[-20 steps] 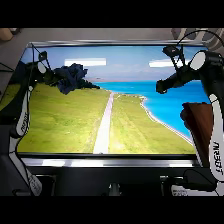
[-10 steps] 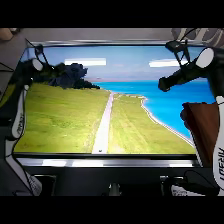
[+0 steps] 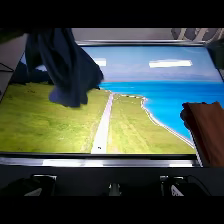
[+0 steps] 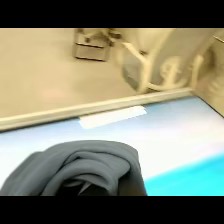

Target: Fold the shirts.

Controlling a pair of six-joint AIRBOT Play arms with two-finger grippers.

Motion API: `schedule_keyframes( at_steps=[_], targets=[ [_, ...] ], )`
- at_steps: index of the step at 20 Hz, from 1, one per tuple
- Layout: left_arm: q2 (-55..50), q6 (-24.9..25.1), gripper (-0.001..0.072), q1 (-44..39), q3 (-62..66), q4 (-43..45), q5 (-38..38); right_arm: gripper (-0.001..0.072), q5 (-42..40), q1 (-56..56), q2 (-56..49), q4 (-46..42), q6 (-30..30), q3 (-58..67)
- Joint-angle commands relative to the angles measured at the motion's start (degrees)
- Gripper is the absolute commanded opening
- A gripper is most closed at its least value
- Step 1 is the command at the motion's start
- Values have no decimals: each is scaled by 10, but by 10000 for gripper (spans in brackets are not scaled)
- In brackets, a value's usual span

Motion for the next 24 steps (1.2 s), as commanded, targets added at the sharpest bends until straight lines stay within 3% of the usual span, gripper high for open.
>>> schedule_keyframes(
  at_steps=[1,5,8,10,12,14,16,18,21,24],
  targets=[
    [59,-23,26,-95,-94,6,-70,611,98,0,64,-6,9,5],
    [47,-37,26,-164,-319,5,-3,610,233,0,33,-10,8,-13],
    [7,-70,27,-183,-452,4,95,606,227,0,-16,8,1,-101],
    [-37,-101,68,-180,-466,-6,95,610,197,0,-56,59,-10,-186],
    [-59,-90,720,-169,-434,-18,51,614,182,0,-97,152,-49,-259],
    [-51,-70,720,-131,-372,34,-58,633,194,0,-129,220,-86,-301],
    [-25,-40,720,-71,-322,104,-180,635,175,0,-137,230,-100,-346],
    [19,-40,720,2,-351,85,-268,635,153,0,-137,232,-104,-402],
    [87,-41,720,54,-520,-11,-259,634,123,0,-137,237,-112,-484],
    [101,-43,720,44,-711,-146,-156,634,84,0,-138,256,-117,-540]
  ],
)
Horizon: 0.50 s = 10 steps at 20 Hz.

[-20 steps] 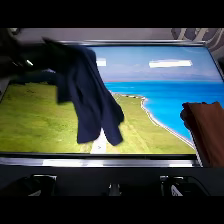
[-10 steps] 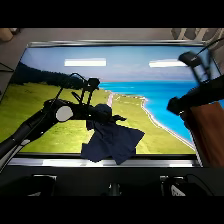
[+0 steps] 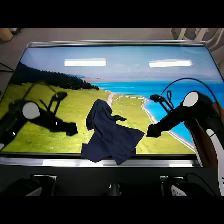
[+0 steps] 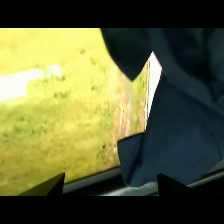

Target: Fold the shirts.

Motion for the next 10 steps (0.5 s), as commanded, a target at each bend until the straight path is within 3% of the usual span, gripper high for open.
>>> schedule_keyframes(
  at_steps=[1,2,6,7,8,10],
  targets=[
    [19,18,720,7,-187,-169,86,636,-42,0,-5,28,-17,-66],
    [13,29,720,-2,-220,-208,123,692,-43,0,-9,34,-17,-71],
    [3,30,720,-47,-250,-236,205,711,-55,0,-17,60,-19,-94],
    [3,29,688,-55,-250,-240,226,712,-64,0,-17,60,-19,-100],
    [2,22,596,-62,-250,-242,250,713,-75,0,-17,60,-18,-106],
    [-6,-2,596,-69,-250,-246,294,714,-107,0,-19,67,-13,-118]
  ],
)
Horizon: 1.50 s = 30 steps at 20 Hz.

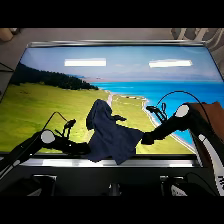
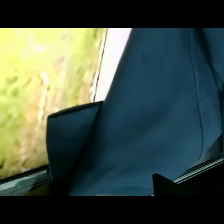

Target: Fold the shirts.

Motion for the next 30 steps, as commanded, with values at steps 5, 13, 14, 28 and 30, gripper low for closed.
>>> schedule_keyframes(
  at_steps=[5,13,14,28,30],
  targets=[
    [-21,-51,28,-16,-4,-33,117,713,-96,0,-52,92,5,-50],
    [20,-9,27,-16,19,-32,92,376,-169,0,-108,231,-21,-49],
    [31,-9,27,-16,23,-32,90,1,-179,0,-107,240,-34,-48],
    [253,-4,26,218,702,169,307,12,-328,-2,320,-140,104,511],
    [252,-6,26,237,709,189,315,12,-279,-2,359,-202,156,513]
  ],
)
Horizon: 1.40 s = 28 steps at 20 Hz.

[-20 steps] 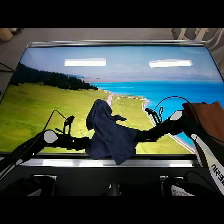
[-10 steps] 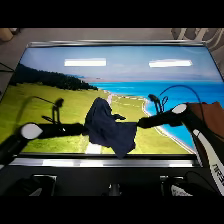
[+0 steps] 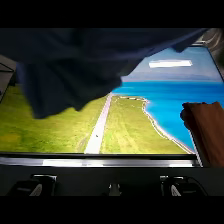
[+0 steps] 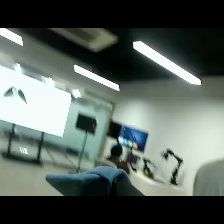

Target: Fold the shirts.

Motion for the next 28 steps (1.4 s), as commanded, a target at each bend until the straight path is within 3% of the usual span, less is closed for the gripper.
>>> schedule_keyframes(
  at_steps=[1,7,12,14,18,20,25,26,27,28],
  targets=[
    [1,-3,26,42,70,57,44,12,51,0,80,-142,126,49],
    [-56,-19,26,49,70,57,67,13,251,0,29,-123,142,49],
    [-161,-17,26,46,70,57,74,13,419,1,-113,-45,139,37],
    [-232,-5,26,31,70,57,73,13,382,1,-158,-41,137,-15],
    [-401,16,26,-36,71,57,73,13,211,1,-234,-36,165,-187],
    [-486,15,26,-72,71,56,64,13,184,1,-280,-38,166,-238],
    [-619,13,27,-154,71,57,-110,13,199,1,-347,-41,126,-283],
    [-628,14,75,-161,72,57,-154,13,199,1,-347,-50,112,-283],
    [-630,14,276,-160,72,58,-203,13,202,1,-346,-58,100,-283],
    [-626,14,585,-153,73,60,-270,13,212,1,-346,-66,87,-283]
  ],
)
